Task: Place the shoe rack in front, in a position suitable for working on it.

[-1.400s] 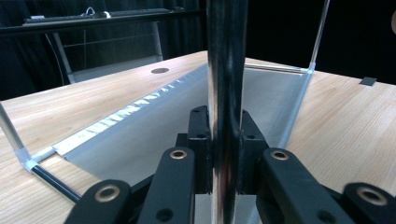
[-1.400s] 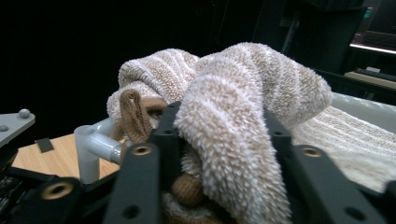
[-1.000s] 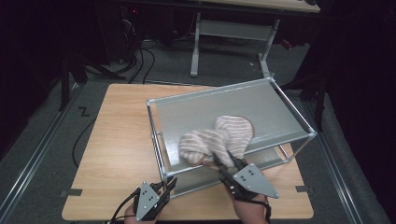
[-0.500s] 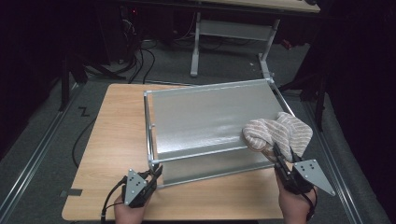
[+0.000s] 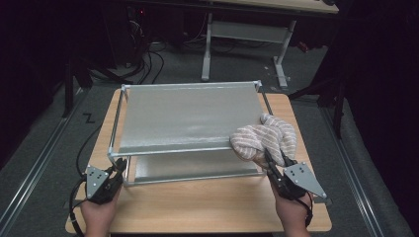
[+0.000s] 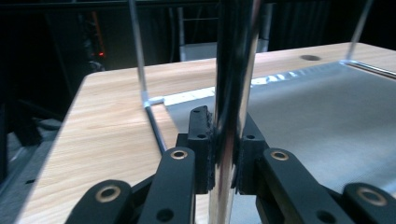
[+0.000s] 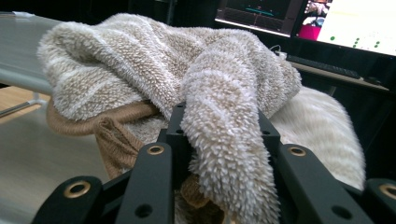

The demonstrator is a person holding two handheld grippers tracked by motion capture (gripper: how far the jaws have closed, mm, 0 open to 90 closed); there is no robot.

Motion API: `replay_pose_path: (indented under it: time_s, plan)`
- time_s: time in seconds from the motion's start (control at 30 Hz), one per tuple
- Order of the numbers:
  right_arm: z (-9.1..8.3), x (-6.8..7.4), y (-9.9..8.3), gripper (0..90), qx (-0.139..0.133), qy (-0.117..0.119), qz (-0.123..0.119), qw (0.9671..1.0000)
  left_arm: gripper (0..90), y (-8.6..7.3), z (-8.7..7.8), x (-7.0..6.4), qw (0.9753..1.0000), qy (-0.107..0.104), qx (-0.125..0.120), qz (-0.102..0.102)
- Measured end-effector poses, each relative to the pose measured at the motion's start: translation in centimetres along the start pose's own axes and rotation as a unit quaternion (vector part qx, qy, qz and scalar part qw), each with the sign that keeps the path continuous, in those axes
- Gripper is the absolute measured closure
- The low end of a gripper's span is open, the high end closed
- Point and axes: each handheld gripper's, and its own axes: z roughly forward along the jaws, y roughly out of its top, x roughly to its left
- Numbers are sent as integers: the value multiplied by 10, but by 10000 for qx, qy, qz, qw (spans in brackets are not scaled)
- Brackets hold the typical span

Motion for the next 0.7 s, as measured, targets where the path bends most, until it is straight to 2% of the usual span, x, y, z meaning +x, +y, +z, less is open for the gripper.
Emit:
replay_pose_path:
  time_s: [0.1, 0.3, 0.43, 0.5, 0.57, 0.7]
  plan:
    - [-5, -5, -5, 679, 22, -61, -9, 10000, 800, 1, 4, 7, 9999, 81, 34, -49]
    - [-15, -15, -19, 679, 93, -228, -21, 9997, 800, 2, 6, 5, 9998, 203, 32, -62]
    - [-17, -21, -29, 677, 297, -362, -10, 9989, 799, 3, 5, 3, 9995, 271, 137, -38]
    - [-14, -26, -39, 673, 538, -364, 77, 9979, 794, 4, 4, 1, 9993, 323, 196, 12]
    - [-12, -27, -45, 671, 644, -396, 88, 9971, 763, 4, 3, 0, 9993, 287, 236, -8]
    - [-5, -32, -55, 661, 862, -302, 121, 9957, 657, 0, -10, -7, 9992, 307, 237, -45]
